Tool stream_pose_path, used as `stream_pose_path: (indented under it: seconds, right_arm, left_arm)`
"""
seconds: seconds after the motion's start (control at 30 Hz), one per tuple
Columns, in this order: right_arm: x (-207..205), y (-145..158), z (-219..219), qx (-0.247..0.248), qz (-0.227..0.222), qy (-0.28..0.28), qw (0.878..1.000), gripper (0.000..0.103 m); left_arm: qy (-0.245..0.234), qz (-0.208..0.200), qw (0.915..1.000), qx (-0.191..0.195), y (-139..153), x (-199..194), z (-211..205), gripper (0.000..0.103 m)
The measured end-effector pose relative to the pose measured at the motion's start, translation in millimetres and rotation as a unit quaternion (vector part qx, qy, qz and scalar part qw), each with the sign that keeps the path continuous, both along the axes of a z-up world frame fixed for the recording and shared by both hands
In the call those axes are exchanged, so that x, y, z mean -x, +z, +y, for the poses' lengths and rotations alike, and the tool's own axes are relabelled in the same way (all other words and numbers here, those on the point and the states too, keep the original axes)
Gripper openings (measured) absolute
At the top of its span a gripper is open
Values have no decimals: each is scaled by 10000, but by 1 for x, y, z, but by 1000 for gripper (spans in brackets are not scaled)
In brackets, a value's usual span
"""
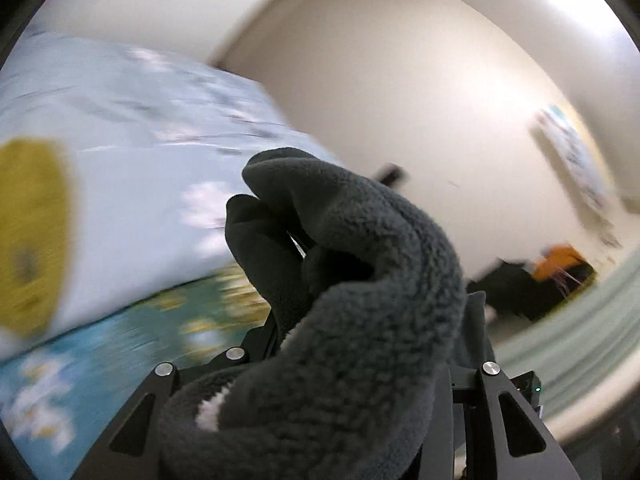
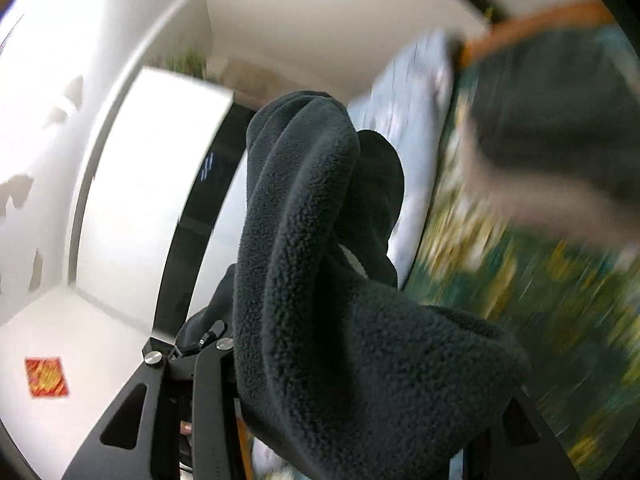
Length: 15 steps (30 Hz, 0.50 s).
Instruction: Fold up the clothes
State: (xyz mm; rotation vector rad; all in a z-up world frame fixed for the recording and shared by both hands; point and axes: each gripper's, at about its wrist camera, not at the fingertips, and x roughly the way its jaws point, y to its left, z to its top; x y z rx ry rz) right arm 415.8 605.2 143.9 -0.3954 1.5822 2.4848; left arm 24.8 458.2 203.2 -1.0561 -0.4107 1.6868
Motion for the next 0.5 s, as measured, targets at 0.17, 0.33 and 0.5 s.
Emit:
stream_pose_path:
  seconds: [0.17,0.33,0.5]
  right_arm:
    - [-61,39,86,-470,176,-1079,9929,45]
    - [-103,18,149,-437,422,-1974,9784,45]
    - [-110,-88,171,420,69,-2303,9722,46]
  left_arm:
    - [-951,204,9945,-379,43,1,165,43]
    - [-1547,441,9862,-403,30,-1,288,43]
    - [-1558,-122,9861,572,-77,13,354,43]
